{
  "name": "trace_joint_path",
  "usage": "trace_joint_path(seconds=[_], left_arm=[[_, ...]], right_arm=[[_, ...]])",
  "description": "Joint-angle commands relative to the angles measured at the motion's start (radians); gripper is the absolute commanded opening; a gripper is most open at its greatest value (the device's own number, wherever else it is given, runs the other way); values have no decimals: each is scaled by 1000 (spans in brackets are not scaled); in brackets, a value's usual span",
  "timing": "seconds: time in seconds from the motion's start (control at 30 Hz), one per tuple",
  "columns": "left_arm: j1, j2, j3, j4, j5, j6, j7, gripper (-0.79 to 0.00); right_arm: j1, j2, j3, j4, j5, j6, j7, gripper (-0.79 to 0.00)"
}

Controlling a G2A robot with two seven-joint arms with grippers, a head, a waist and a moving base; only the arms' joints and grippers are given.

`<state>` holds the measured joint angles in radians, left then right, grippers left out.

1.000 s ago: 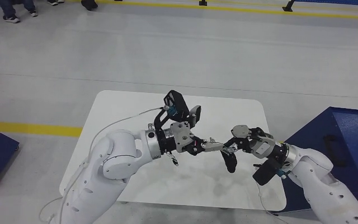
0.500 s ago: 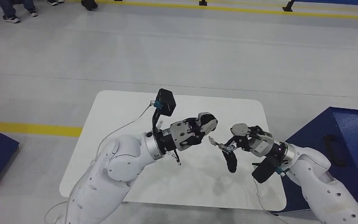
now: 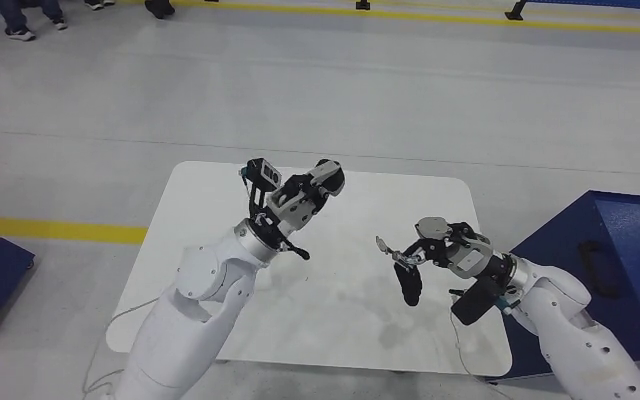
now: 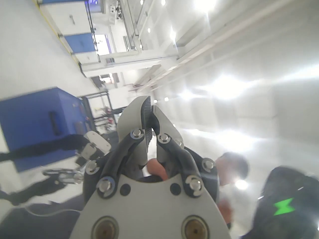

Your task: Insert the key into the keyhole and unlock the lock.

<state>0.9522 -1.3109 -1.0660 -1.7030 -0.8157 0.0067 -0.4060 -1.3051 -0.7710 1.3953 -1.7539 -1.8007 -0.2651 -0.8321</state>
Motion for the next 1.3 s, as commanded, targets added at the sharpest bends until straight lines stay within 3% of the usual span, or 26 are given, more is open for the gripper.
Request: trace_joint_path(seconds=[0.0, 0.13, 0.33, 0.87, 1.07, 1.27], left_arm=[[-7, 3, 8, 15, -33, 93, -20, -785], [4, 1, 26, 16, -100, 214, -75, -785], [-2, -8, 70, 40, -182, 314, -154, -785], [-12, -19, 86, 31, -149, 267, -193, -785], [-17, -19, 109, 37, -112, 339, -201, -785], [-17, -25, 127, 51, -114, 344, -213, -785]], right_arm=[[-4, -1, 4, 0, 3, 3, -11, -785], [-8, -4, 12, -1, 6, 7, -13, -785], [-11, -9, 16, -3, -7, 7, -19, -785], [-4, -21, 18, 4, -18, -10, -25, -785], [-4, -24, 20, 2, -31, -9, -31, -785], [-5, -28, 23, 0, -35, -9, -30, -785]])
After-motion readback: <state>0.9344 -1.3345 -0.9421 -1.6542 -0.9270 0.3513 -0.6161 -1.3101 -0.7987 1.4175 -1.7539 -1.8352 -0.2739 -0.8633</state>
